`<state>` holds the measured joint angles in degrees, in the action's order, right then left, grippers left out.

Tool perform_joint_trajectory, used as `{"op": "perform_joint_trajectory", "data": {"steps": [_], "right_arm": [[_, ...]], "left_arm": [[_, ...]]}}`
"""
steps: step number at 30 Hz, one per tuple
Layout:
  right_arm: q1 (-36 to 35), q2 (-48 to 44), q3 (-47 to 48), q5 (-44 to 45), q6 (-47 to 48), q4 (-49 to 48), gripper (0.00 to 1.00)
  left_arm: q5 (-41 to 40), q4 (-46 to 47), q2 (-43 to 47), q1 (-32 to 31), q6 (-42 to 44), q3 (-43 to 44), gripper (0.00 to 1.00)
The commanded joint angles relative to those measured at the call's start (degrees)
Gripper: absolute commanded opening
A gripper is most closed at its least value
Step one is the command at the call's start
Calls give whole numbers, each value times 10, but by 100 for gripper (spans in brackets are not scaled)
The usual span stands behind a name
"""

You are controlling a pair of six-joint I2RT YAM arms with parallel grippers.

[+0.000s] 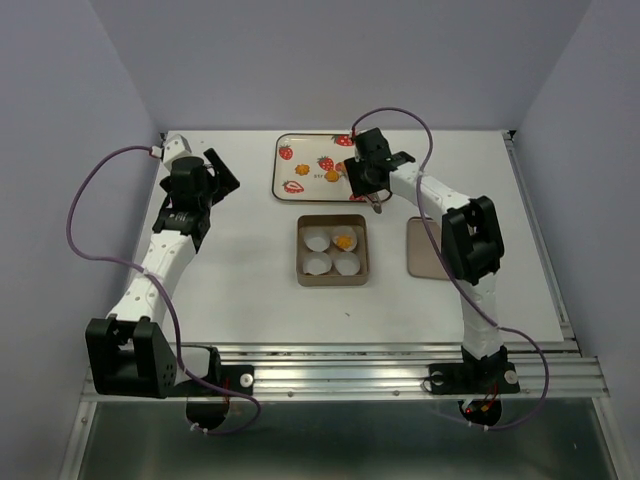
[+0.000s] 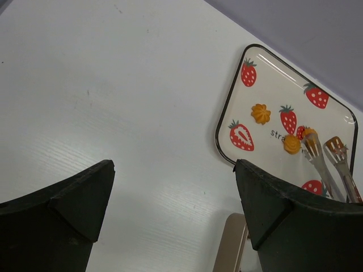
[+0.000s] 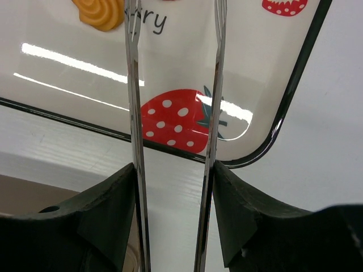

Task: Pack the cookies

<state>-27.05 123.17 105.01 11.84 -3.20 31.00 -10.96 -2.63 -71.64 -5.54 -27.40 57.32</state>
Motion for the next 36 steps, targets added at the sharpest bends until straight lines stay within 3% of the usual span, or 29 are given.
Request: {"op": "perform_joint_trajectory", "data": {"steps": [1,26,36], "right_arm": [[2,18,52,2,5,-21,59],[13,46,85,-26,-22,-19,53],[13,32,92,-40,-20,-16,39]], "left_arm": [[-3,10,-8,-2,12,37,99],[-13,11,0,-2,15,29,99],[-13,10,8,-2,11,27,99]]}}
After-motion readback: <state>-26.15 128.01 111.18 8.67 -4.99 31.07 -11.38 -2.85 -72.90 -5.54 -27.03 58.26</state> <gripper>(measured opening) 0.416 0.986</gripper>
